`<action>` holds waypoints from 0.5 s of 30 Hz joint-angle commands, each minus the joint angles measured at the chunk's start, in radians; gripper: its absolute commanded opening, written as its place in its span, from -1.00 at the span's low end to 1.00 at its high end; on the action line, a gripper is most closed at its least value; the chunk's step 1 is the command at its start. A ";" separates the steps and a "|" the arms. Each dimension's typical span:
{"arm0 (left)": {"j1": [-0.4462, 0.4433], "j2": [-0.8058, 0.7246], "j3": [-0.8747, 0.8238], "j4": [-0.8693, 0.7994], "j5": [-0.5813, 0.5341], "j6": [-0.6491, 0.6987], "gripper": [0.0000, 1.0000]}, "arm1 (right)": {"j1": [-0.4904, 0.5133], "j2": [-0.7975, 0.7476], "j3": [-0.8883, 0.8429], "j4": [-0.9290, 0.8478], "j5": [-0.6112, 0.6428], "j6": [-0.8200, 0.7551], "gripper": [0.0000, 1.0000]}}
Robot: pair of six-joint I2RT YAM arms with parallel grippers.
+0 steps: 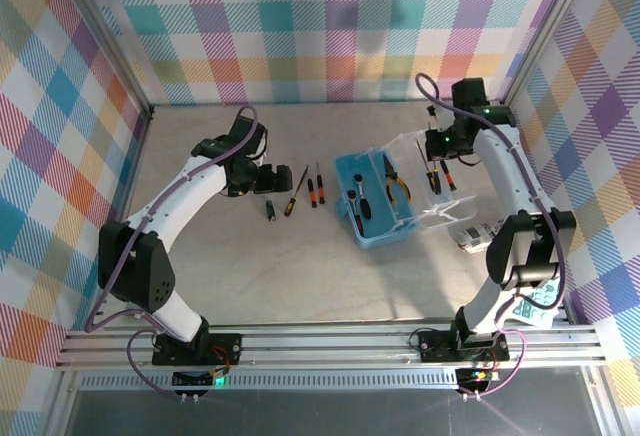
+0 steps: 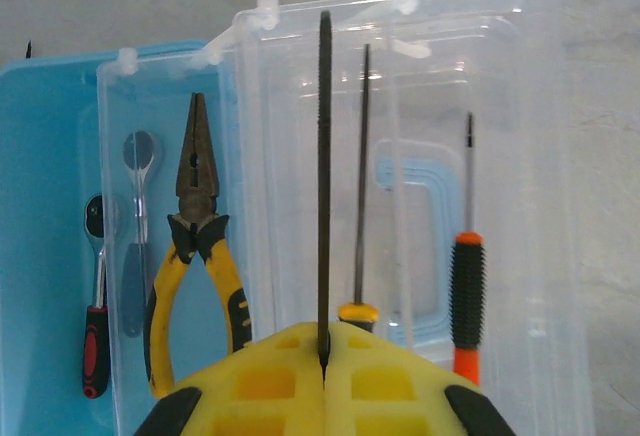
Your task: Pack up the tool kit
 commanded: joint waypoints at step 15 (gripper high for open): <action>-0.038 0.071 0.012 0.033 0.029 -0.032 0.84 | 0.051 0.124 0.004 0.038 0.002 -0.060 -0.86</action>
